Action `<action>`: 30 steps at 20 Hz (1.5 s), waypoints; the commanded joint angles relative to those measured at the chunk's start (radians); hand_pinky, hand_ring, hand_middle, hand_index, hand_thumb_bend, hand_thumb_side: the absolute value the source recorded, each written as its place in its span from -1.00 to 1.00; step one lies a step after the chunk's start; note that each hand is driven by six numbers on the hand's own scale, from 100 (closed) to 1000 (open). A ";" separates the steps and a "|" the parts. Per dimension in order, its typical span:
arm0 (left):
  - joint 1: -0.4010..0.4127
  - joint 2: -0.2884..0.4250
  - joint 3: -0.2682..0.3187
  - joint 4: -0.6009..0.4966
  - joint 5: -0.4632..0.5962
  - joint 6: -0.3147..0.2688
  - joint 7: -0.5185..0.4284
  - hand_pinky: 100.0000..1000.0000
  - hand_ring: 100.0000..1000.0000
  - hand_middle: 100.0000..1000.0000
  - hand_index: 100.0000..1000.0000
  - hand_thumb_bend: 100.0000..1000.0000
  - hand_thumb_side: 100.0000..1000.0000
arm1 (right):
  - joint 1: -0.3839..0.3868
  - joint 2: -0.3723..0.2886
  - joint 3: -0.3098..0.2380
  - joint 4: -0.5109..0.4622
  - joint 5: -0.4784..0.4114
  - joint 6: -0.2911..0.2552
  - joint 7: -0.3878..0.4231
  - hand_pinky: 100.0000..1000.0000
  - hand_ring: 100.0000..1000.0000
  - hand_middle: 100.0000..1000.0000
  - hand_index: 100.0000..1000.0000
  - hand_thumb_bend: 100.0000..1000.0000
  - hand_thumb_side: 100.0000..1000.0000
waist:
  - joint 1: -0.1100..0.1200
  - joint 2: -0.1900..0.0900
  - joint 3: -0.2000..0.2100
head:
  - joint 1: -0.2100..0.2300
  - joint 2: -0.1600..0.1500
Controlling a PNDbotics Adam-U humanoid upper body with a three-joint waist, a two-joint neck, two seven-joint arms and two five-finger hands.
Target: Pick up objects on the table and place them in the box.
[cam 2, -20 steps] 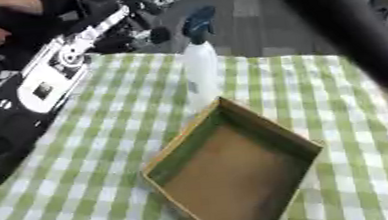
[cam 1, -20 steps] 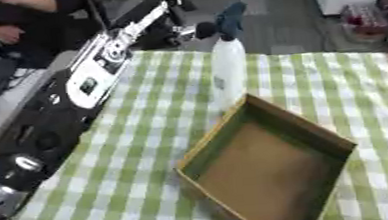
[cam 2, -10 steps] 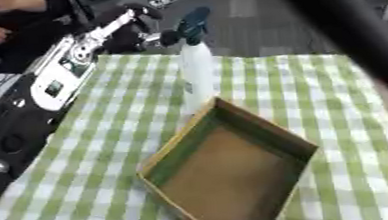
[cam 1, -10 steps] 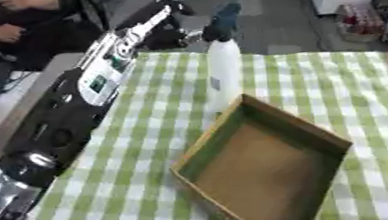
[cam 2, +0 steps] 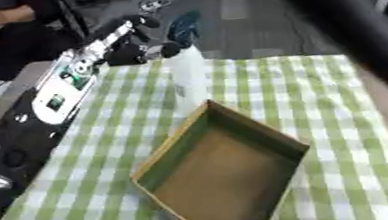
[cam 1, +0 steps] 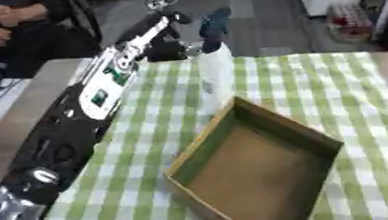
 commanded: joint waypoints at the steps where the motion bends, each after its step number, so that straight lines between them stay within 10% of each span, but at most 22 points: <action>1: -0.012 -0.003 0.014 -0.004 0.013 0.000 0.024 0.04 0.52 0.70 0.74 0.50 0.46 | -0.012 -0.021 -0.006 -0.013 -0.006 0.000 0.000 -0.39 -0.14 -0.10 0.43 -0.75 0.98 | -0.002 -0.014 0.000 | -0.005 -0.001; 30: -0.052 -0.089 -0.004 0.126 -0.045 0.010 0.092 0.07 0.54 0.71 0.73 0.40 0.48 | -0.027 -0.018 -0.004 -0.013 -0.016 0.007 0.004 -0.39 -0.14 -0.10 0.42 -0.74 0.97 | 0.003 -0.011 -0.014 | 0.039 -0.005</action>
